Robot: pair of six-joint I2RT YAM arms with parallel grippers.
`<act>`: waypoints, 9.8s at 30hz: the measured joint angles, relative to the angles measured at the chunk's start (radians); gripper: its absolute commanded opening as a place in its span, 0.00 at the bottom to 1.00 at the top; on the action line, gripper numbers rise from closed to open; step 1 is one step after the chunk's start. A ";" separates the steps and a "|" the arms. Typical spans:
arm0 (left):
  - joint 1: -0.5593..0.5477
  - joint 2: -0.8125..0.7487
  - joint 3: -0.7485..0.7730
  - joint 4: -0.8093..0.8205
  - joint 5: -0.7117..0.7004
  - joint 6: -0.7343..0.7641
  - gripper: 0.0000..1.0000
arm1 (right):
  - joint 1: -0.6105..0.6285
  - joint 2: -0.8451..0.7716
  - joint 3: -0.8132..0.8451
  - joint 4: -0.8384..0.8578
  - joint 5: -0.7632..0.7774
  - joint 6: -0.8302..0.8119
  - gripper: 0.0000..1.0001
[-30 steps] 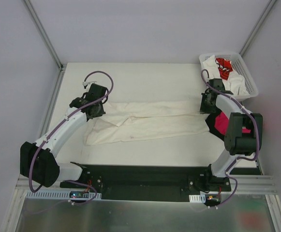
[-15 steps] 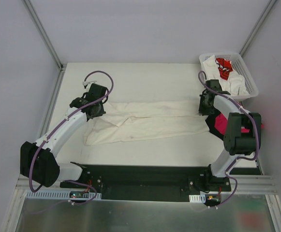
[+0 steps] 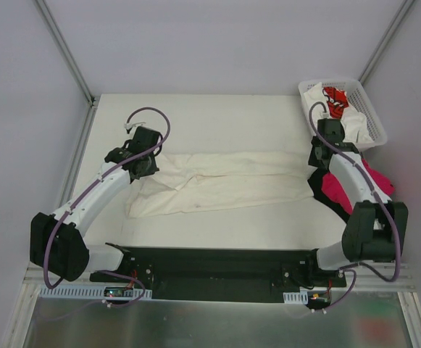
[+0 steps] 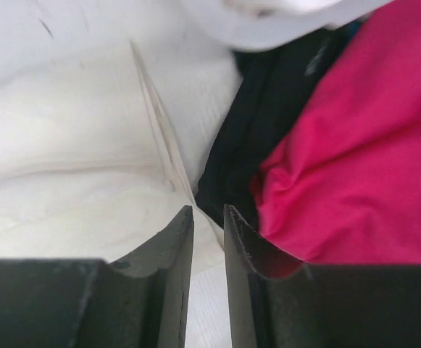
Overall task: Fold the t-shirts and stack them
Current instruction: Fold the other side of the tshirt into a rectangle
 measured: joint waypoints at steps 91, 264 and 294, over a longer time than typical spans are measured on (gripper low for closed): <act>0.167 0.650 0.452 0.302 -0.093 0.021 0.68 | 0.274 0.008 0.079 0.014 -0.190 0.013 0.24; -0.460 0.483 0.203 -0.151 -0.020 0.623 0.44 | 0.142 -0.093 0.150 0.094 -0.389 0.112 0.20; -0.435 0.594 0.205 -0.090 -0.184 0.605 0.41 | 0.130 -0.124 0.134 0.093 -0.380 0.099 0.20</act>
